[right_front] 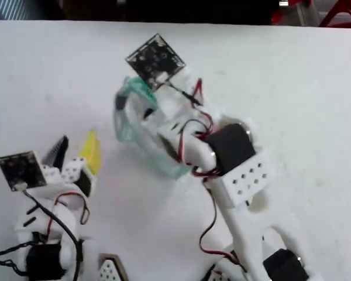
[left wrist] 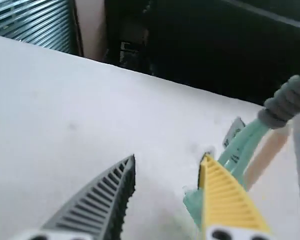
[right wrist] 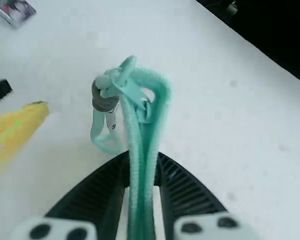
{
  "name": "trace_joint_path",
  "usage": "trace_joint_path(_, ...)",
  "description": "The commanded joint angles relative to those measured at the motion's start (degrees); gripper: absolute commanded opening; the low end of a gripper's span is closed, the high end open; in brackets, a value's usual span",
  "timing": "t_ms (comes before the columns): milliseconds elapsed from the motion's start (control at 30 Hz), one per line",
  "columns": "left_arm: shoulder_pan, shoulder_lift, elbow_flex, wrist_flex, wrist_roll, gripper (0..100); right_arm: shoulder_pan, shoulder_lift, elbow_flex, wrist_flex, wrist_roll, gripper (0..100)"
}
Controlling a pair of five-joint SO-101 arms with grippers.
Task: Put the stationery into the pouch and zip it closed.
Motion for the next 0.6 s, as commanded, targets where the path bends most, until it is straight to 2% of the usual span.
trace_joint_path(0,-3.4,-0.2,-0.3,-2.8,3.3,22,-3.8,2.8,-0.7,-6.5,-15.1,1.8)
trace_joint_path(100,-4.2,-0.2,-0.2,-2.7,3.4,22,-2.0,5.2,-0.7,-8.9,-23.8,1.8)
trace_joint_path(233,-3.9,-0.2,-0.2,-2.6,3.4,22,6.6,5.2,-0.3,-8.3,-28.3,1.8)
trace_joint_path(400,-3.8,-0.2,-0.1,-2.8,3.3,22,18.8,6.4,2.3,-11.1,-27.3,1.8)
trace_joint_path(567,-3.8,-0.2,-0.1,-2.9,3.3,22,29.0,11.1,17.0,-26.2,-23.8,1.8)
